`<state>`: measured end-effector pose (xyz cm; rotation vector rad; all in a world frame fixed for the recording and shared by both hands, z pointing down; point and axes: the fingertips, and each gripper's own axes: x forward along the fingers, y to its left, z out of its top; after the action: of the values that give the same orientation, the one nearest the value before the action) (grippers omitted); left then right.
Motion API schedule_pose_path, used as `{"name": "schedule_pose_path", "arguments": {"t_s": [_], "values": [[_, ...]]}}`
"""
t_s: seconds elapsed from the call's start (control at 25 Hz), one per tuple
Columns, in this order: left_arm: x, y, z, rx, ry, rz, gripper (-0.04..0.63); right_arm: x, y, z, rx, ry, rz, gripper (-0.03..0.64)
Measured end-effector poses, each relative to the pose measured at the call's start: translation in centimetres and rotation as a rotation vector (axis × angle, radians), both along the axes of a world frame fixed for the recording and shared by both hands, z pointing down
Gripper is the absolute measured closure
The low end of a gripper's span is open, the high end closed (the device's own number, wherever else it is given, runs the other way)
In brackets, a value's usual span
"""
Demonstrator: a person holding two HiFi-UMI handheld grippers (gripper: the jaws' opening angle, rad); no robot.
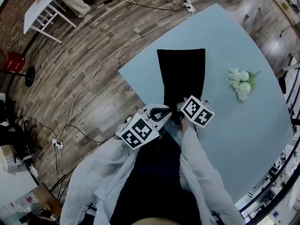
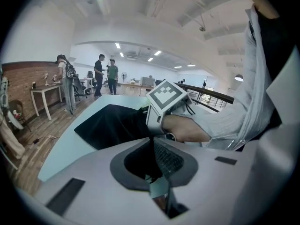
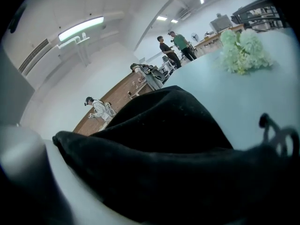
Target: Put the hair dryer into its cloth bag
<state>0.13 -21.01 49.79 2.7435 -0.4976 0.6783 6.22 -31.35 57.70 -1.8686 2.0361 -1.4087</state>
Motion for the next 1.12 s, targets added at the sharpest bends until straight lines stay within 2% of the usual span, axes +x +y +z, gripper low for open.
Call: {"name": "schedule_pose_path", "arguments": {"t_s": [0.24,0.4,0.72,0.88,1.0,1.12], "values": [[-1.3,-0.8,0.0,-0.027,0.018,-0.040,0.560,-0.2,-2.5,0.3,0.037,0.025,0.073,0.414],[-2.3,-1.1,0.6,-0.029,0.000,-0.052,0.558,-0.8,-3.6,1.3,0.049,0.069,0.104,0.414],[-3.8,-1.6,1.8,-0.056,-0.002,-0.064,0.558,-2.0,-4.9,2.8,0.003,0.183,0.077,0.403],[-3.8,-1.5,1.8,-0.051,-0.008,-0.047,0.558,-1.9,-4.8,2.1,-0.002,0.199,0.065,0.400],[-3.5,-1.3,1.8,-0.043,-0.009,-0.024,0.558,-1.5,-4.4,1.9,0.006,0.191,0.056,0.382],[-3.0,-0.8,1.9,-0.037,-0.008,0.000,0.558,-0.9,-3.7,1.3,0.026,0.180,0.056,0.321]]}}
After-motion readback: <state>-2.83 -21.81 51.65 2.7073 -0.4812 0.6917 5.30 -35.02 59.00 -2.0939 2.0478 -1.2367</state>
